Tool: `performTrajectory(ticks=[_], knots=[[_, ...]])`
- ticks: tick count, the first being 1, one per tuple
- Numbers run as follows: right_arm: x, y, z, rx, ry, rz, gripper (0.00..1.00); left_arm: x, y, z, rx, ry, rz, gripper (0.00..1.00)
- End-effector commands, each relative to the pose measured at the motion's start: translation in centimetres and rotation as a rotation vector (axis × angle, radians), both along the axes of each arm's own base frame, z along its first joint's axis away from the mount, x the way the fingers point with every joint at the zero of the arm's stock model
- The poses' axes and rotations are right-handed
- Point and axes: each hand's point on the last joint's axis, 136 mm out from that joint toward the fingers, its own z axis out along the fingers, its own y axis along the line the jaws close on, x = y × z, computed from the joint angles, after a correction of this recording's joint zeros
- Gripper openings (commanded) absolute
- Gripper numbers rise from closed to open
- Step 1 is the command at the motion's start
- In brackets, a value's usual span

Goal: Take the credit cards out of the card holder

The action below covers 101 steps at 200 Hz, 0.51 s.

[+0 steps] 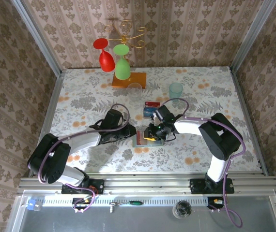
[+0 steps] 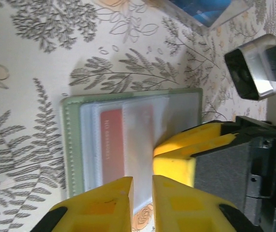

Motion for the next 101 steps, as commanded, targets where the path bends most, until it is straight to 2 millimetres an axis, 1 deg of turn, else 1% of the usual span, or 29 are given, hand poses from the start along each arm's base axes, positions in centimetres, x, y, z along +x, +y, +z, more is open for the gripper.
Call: performTrajectory(ticks=[1,32,78,101], knots=[[0.1,-0.2,0.6,0.046,0.001,-0.014,0.26,0.3,-1.3,0.4,-0.02,0.005,-0.018,0.2],[0.1,-0.4,0.3,0.073,0.018,-0.021,0.25,0.6,-2.2,-0.2,-0.02,0.012,-0.02,0.25],[0.2,-0.9,0.3,0.105,0.026,-0.032,0.25,0.9,-2.9,-1.6,-0.014,0.04,-0.018,0.28],[0.2,-1.1,0.4,0.113,0.024,-0.031,0.25,1.0,-3.3,-2.0,-0.015,0.049,-0.018,0.29]])
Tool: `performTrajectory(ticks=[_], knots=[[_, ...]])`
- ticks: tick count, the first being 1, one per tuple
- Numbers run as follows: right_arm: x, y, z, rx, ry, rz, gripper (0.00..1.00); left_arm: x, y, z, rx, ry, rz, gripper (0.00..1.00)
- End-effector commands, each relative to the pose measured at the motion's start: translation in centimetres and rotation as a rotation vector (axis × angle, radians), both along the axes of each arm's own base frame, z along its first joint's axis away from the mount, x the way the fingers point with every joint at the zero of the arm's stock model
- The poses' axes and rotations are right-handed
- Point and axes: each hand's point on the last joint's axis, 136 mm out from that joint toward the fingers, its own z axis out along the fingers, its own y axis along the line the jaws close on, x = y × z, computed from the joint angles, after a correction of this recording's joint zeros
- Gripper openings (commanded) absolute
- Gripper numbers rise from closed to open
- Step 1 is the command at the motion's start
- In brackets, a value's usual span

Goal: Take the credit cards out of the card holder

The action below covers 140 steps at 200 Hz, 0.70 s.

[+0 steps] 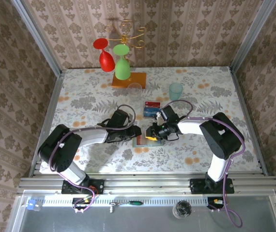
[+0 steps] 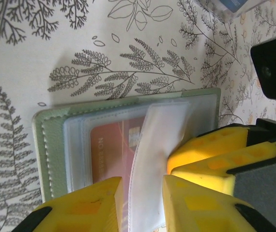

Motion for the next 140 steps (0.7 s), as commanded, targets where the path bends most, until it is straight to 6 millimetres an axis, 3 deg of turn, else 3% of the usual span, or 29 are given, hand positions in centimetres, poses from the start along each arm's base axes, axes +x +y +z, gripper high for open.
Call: performTrajectory(ticks=[1,89,140], knots=[[-0.2,-0.4,0.4,0.02,0.0,-0.004,0.25,0.7,-1.3,0.8,-0.037,-0.011,-0.001,0.29],[-0.5,-0.5,0.2,0.035,0.016,0.001,0.24,0.4,-2.3,0.0,-0.045,0.01,-0.007,0.29],[-0.3,-0.3,0.9,0.05,0.003,-0.002,0.24,0.5,-2.6,0.4,-0.061,0.004,-0.008,0.23]])
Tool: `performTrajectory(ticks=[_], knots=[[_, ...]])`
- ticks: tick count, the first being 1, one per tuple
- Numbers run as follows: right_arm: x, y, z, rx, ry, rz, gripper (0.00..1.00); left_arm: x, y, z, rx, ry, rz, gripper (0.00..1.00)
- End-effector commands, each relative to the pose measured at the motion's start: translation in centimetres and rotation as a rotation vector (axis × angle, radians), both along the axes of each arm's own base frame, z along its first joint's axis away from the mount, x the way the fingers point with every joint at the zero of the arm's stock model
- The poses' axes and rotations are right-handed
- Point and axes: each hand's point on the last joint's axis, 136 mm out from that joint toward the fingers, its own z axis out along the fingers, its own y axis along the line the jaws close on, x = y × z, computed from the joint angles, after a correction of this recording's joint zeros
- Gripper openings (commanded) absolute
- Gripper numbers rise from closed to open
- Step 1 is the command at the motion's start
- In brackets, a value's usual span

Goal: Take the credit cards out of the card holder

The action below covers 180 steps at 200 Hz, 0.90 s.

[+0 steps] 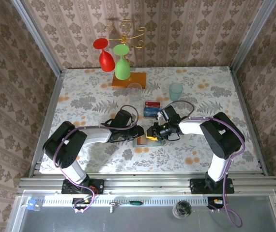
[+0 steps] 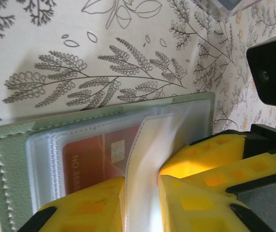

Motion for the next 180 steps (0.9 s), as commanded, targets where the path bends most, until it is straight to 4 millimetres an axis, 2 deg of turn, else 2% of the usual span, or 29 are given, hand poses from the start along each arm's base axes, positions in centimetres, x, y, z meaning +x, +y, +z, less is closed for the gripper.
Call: performTrajectory(ticks=[1,47,117,180], knots=[[-0.4,-0.2,0.8,0.019,0.001,-0.003,0.24,0.4,-0.9,0.9,-0.032,-0.01,-0.006,0.23],[-0.1,-0.2,2.9,0.03,-0.04,-0.008,0.26,0.3,-1.1,1.7,-0.041,-0.021,-0.003,0.22],[-0.3,-1.8,6.4,0.018,-0.106,-0.016,0.27,0.2,-2.1,2.6,-0.033,-0.042,-0.006,0.23],[-0.5,-3.7,8.0,0.03,-0.135,-0.029,0.27,-0.6,-3.9,2.6,0.036,-0.052,-0.045,0.23]])
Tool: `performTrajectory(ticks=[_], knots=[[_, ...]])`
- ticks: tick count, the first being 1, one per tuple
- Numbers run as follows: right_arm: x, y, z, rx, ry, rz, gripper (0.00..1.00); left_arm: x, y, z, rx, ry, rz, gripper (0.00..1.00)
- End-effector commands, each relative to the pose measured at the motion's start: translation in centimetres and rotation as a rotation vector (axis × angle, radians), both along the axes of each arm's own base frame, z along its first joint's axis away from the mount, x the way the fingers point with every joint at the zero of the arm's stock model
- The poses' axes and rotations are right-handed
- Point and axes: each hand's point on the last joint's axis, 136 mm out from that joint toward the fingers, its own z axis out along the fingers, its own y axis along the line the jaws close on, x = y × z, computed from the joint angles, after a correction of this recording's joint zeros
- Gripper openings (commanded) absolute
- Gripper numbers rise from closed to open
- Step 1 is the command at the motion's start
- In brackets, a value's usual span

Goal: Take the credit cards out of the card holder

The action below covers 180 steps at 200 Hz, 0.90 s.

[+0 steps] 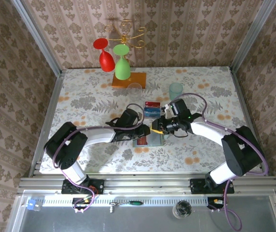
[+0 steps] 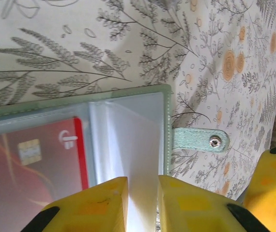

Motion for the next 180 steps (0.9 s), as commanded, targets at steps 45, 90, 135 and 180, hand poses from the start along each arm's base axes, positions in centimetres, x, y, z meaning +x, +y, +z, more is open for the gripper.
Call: performTrajectory(ticks=[45,90,135,180], knots=[[-1.1,-2.6,0.9,-0.012,-0.018,-0.009,0.28,0.0,-2.5,0.6,0.064,-0.015,-0.039,0.24],[-1.3,-3.6,1.1,-0.009,-0.024,-0.026,0.28,0.1,-3.8,0.4,0.06,-0.009,-0.059,0.24],[-1.3,-3.4,0.7,0.012,-0.012,-0.033,0.28,0.4,-3.9,0.8,0.062,-0.022,-0.067,0.24],[-0.9,-3.0,0.1,0.02,0.011,-0.047,0.28,0.7,-2.5,0.9,0.051,-0.029,-0.048,0.24]])
